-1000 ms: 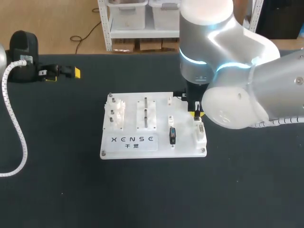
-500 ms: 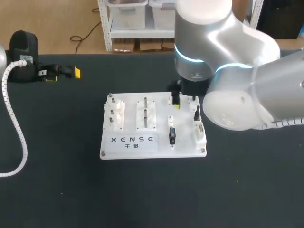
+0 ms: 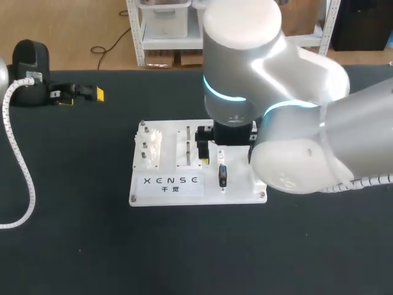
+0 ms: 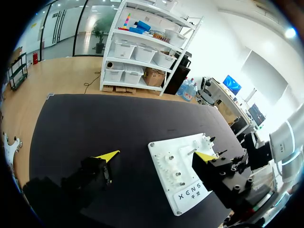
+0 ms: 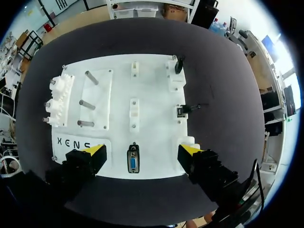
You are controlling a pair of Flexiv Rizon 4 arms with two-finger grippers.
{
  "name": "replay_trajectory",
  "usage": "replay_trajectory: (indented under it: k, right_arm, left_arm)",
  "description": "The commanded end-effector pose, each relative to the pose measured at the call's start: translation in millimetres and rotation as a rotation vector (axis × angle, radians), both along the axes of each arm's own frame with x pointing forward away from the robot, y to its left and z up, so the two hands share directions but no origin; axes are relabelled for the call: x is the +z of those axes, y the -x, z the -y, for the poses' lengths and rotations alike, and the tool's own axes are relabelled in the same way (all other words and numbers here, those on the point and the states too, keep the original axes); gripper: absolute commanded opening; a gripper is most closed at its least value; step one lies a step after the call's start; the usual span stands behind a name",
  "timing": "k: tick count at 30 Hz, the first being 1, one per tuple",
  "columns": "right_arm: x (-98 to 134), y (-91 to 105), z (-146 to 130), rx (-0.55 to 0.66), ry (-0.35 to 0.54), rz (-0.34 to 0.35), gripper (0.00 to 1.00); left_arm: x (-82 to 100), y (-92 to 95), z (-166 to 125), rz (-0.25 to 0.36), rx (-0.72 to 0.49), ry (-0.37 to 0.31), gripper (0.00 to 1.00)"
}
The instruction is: Insert the USB connector, Ethernet cable, and multi-pin plug into their matching sockets one by one.
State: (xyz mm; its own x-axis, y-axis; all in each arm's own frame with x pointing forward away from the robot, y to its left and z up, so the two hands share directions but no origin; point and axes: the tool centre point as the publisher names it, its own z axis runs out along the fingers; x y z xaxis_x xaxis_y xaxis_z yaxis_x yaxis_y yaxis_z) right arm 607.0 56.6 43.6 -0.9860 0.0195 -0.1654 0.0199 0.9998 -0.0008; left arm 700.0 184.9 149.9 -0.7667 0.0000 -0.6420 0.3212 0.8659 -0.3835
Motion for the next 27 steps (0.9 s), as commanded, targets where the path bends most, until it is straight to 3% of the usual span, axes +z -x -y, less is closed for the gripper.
replay_trajectory:
  k: [1,4,6,8,9,14,27]
  right_arm:
    - [-8,-1.3,-7,-0.008,-0.005,-0.051,1.00]
    - [-14,-0.5,-10,-0.009,-0.009,-0.072,1.00]
    - [-17,-1.0,-12,-0.001,-0.013,-0.080,0.75]
    - [-19,-2.2,-13,0.004,-0.021,-0.098,0.65]
    - [-20,-2.8,-14,0.007,-0.020,-0.093,0.51]
    - [-22,-2.8,-18,0.039,-0.022,-0.094,0.27]
    - [-26,2.1,-6,0.066,-0.010,-0.102,0.26]
  left_arm:
    - [0.0,0.0,0,0.000,0.000,0.000,1.00]
    - [0.0,0.0,0,0.000,0.000,0.000,1.00]
    - [0.0,0.0,0,0.000,0.000,0.000,1.00]
    - [0.0,0.0,0,0.000,0.000,0.000,1.00]
    - [0.0,0.0,0,0.000,0.000,0.000,1.00]
    - [0.0,0.0,0,0.000,0.000,0.000,1.00]
    - [0.0,0.0,0,0.000,0.000,0.000,1.00]
